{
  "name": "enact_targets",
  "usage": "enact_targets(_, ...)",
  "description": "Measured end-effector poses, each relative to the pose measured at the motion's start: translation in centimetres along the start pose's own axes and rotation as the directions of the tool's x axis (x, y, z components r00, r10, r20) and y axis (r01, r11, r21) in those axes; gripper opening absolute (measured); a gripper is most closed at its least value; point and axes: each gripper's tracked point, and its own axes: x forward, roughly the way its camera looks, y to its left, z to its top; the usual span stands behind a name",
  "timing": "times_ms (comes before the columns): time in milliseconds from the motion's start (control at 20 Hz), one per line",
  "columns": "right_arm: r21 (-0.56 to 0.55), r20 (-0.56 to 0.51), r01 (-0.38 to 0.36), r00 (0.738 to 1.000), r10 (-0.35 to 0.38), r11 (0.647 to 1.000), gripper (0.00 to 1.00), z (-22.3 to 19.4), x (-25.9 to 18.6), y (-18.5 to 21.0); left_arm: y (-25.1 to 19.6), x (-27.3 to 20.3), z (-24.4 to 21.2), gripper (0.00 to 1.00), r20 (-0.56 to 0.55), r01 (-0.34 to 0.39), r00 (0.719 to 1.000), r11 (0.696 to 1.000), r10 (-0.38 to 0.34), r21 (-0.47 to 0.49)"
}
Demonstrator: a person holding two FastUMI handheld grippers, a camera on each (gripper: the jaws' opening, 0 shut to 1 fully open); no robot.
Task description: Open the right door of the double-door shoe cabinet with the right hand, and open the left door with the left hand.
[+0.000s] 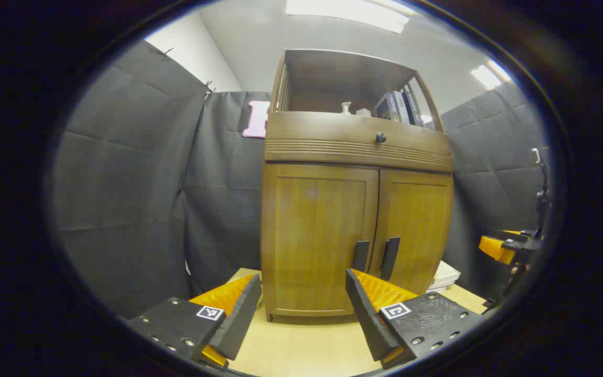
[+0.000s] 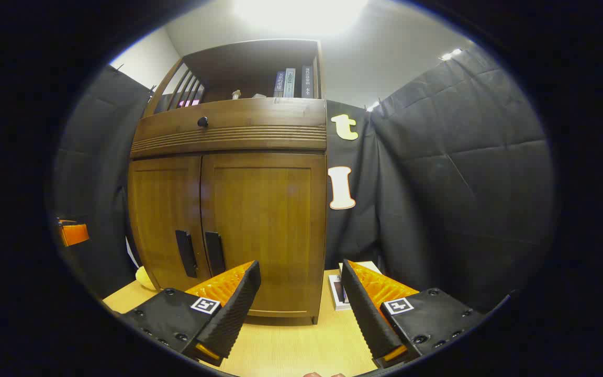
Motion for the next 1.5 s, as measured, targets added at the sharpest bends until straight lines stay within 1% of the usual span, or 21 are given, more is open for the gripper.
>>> enact_targets(250, -0.007, 0.010, 0.008, 1.000, -0.008, 1.000, 0.97, 0.5, -0.1, 0.8, 1.3, -0.3, -1.1, 0.92, -0.015, 0.002, 1.000, 1.000, -0.001, 0.027)
enact_targets(300, -0.007, 0.008, 0.010, 1.000, -0.010, 1.000, 0.98, 0.3, -0.3, 0.8, 1.4, -0.5, -1.2, 0.94, -0.020, 0.007, 1.000, 0.999, -0.007, 0.037)
enact_targets(450, -0.004, 0.015, 0.018, 1.000, -0.018, 1.000, 0.98, 0.4, -0.6, 1.2, 1.6, -0.9, -1.8, 0.93, -0.013, 0.034, 0.999, 0.997, -0.033, 0.064)
enact_targets(650, 0.000, 0.019, 0.001, 1.000, -0.001, 1.000, 0.97, 0.7, -0.9, 2.8, 2.4, -1.3, -2.3, 0.92, -0.028, 0.047, 0.999, 0.998, -0.046, 0.041)
enact_targets(800, 0.002, 0.024, -0.025, 0.999, 0.025, 1.000, 0.97, 0.7, -1.0, 4.2, 3.3, -2.1, -2.9, 0.92, -0.024, 0.028, 0.999, 0.999, -0.026, 0.047)
enact_targets(900, 0.010, 0.021, -0.049, 0.999, 0.049, 0.999, 0.98, 0.6, -1.0, 5.1, 4.0, -3.2, -3.6, 0.92, -0.027, 0.010, 1.000, 0.999, -0.009, 0.034)
enact_targets(1000, 0.014, 0.021, -0.064, 0.998, 0.064, 0.998, 0.97, 0.7, -0.6, 5.9, 4.6, -3.8, -4.0, 0.91, -0.031, -0.005, 1.000, 1.000, 0.005, 0.019)
enact_targets(1150, 0.032, 0.014, -0.082, 0.997, 0.082, 0.996, 0.98, 0.5, 0.1, 6.6, 5.6, -4.4, -4.4, 0.91, -0.039, -0.032, 0.999, 0.999, 0.032, 0.021)
enact_targets(1250, 0.045, 0.008, -0.095, 0.995, 0.095, 0.994, 0.98, 0.3, 0.9, 7.1, 6.0, -4.8, -4.8, 0.91, -0.042, -0.042, 0.998, 0.999, 0.043, 0.015)
enact_targets(1400, 0.062, 0.004, -0.113, 0.994, 0.113, 0.992, 0.97, 0.0, 2.5, 8.2, 5.4, -5.4, -6.0, 0.92, -0.068, -0.042, 0.997, 0.999, 0.040, -0.035)
enact_targets(1450, 0.067, 0.010, -0.118, 0.993, 0.117, 0.991, 0.97, 0.2, 3.1, 8.5, 5.4, -5.6, -6.3, 0.92, -0.074, -0.053, 0.996, 0.998, 0.050, -0.035)
enact_targets(1500, 0.074, 0.012, -0.126, 0.992, 0.125, 0.989, 0.97, 0.2, 3.8, 8.9, 5.2, -5.7, -6.3, 0.94, -0.077, -0.061, 0.995, 0.998, 0.058, -0.027)
